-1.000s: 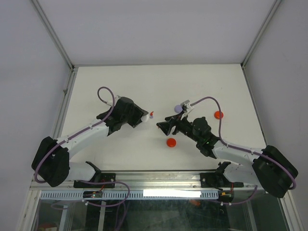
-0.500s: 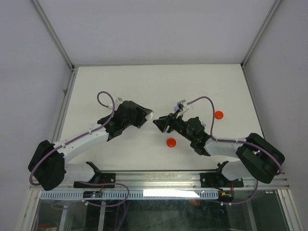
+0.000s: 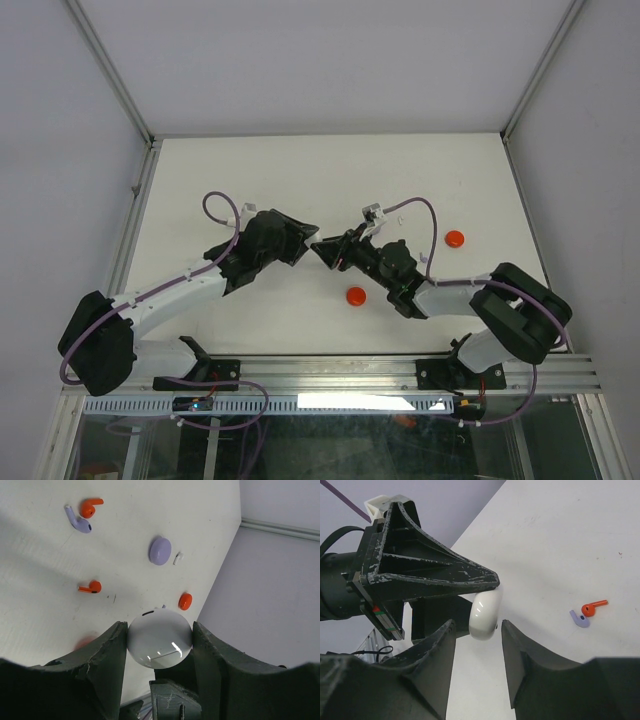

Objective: Insert the wireless bluetooth earbuds into the charging case
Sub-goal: Pick up the charging case at the center of the board.

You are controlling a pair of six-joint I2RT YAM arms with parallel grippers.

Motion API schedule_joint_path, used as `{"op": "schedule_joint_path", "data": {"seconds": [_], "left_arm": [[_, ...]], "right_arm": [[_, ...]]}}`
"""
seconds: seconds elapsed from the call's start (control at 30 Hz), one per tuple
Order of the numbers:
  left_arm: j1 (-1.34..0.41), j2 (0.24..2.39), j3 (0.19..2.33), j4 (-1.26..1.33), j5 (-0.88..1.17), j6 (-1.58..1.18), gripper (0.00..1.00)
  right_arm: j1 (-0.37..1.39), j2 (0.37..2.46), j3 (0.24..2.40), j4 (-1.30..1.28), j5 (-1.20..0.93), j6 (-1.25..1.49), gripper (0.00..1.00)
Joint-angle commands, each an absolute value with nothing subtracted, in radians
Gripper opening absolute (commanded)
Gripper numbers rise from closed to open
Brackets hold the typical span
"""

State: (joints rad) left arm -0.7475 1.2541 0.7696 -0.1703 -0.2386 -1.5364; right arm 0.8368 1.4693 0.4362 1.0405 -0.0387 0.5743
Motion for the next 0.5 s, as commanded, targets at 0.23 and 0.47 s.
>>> {"op": "schedule_joint_path", "data": {"seconds": [0.23,0.47], "left_arm": [[-0.764,1.215,0.738,-0.07,-0.257,-1.573,0.41],[-0.764,1.194,0.72,-0.059,-0.261,-1.551,0.46]], "right_arm": [[0.843,1.487,0.468,1.153,-0.003,0.572,0.3],[0.842,1.465,0.46,1.147,-0.022,0.533,0.08]]}}
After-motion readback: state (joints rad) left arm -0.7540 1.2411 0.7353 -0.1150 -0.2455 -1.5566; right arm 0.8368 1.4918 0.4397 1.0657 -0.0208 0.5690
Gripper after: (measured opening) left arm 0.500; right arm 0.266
